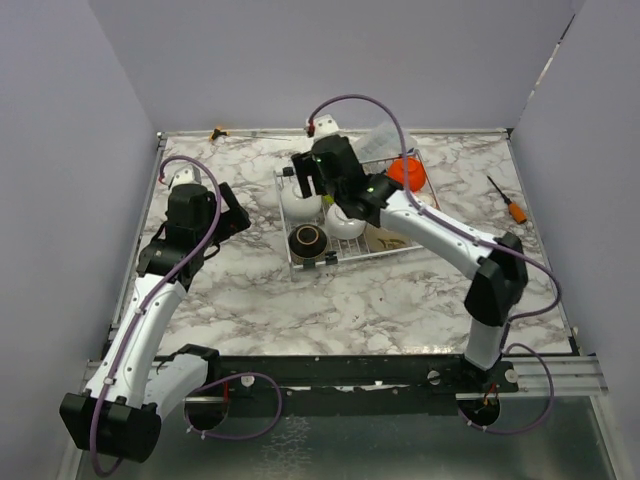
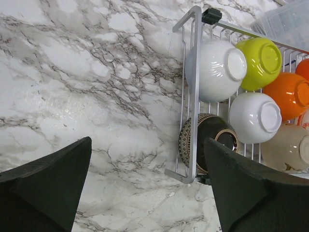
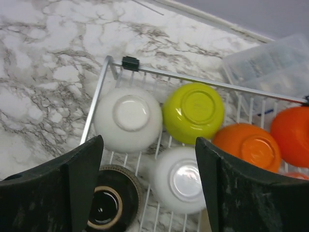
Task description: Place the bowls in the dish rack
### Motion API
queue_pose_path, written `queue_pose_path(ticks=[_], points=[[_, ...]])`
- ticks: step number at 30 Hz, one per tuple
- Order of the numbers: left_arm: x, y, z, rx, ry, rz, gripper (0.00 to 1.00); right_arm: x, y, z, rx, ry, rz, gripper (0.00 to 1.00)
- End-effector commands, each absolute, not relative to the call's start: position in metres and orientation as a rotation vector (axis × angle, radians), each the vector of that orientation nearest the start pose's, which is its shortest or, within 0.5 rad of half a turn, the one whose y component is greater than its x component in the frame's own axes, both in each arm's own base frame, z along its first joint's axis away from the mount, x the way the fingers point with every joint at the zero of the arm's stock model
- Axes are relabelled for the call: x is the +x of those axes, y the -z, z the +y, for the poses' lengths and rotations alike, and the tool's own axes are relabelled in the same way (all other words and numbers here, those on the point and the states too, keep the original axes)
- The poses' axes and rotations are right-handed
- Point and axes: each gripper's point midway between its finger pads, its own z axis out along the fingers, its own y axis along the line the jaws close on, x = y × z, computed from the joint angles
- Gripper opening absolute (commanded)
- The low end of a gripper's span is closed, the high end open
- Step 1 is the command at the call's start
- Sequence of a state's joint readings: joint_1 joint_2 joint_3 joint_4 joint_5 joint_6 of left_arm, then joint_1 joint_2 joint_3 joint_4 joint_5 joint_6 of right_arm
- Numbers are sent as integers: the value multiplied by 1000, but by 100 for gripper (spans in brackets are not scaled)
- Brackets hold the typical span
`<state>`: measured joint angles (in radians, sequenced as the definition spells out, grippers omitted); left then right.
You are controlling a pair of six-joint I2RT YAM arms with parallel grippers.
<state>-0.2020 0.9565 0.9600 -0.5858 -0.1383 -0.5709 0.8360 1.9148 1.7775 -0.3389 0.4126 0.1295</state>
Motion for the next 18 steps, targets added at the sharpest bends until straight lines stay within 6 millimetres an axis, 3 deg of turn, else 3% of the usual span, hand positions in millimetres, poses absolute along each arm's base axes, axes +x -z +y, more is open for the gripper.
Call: queue_pose_path(ticks=[1, 7, 14, 18], points=[[294, -259, -58, -369, 307, 2037, 99, 400, -272, 297, -240, -76, 1913, 82], [290, -283, -50, -299, 257, 1965, 99, 341, -283, 199, -72, 48, 1891, 86], [272, -313, -34, -265, 199, 1835, 99, 267, -289, 100, 142, 118, 1886, 86], [258, -337, -26, -251, 178, 1752, 99, 234, -317, 53, 257, 114, 1828, 88]])
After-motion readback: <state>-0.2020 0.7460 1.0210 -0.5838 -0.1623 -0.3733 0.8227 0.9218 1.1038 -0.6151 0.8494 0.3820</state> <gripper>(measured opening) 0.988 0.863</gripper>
